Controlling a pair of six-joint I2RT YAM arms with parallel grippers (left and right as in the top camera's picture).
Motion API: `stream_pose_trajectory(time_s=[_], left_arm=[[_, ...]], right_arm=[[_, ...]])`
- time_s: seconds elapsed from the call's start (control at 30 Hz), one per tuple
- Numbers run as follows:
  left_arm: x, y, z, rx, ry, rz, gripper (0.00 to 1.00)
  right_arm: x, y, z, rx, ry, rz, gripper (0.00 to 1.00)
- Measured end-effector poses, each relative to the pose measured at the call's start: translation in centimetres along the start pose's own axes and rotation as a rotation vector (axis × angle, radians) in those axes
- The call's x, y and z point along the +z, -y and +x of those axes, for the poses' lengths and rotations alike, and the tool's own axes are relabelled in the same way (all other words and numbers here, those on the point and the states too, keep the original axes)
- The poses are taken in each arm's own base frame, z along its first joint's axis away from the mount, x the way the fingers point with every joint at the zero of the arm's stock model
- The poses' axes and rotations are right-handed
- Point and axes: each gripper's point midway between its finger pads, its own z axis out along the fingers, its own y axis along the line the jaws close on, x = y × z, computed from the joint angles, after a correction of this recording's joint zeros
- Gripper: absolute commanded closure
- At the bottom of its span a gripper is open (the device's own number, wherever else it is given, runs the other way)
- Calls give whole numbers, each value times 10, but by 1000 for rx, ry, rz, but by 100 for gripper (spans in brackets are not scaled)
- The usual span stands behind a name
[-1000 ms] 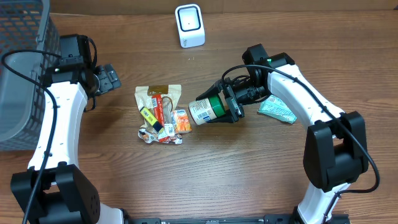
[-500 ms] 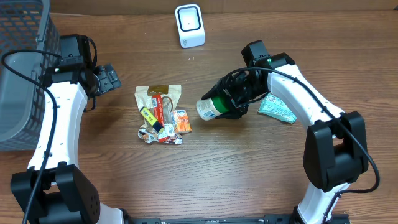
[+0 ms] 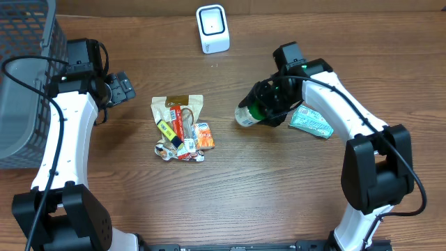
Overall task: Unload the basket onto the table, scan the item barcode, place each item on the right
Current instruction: 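Carry the jar up to the white scanner with the right gripper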
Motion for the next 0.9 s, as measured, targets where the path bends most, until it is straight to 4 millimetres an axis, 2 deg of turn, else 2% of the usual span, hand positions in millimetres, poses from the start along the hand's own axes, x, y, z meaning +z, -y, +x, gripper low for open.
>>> stream_pose_trajectory(time_s=[0.13,0.23,0.33,0.47,0.6,0.73,0.9], left_arm=[[0,0,0,0,0,0,0],[0,0,0,0,1,1,0],[0,0,0,0,0,0,0],[0,0,0,0,0,0,0],[0,0,0,0,0,0,0],[0,0,0,0,0,0,0],[0,0,0,0,0,0,0]], right_arm=[[-12,6,-15,-39,39,4,96],[-35,2,-13,-55,36,39,96],[-73,-25,-11,-133,79,35,96],[-134,-60,1,-250,180,41,96],[-173,-79,15,-350,270,44,96],[-191,-97,14,-429,371,31,96],[-191,-120,-6,-498,497,26,96]])
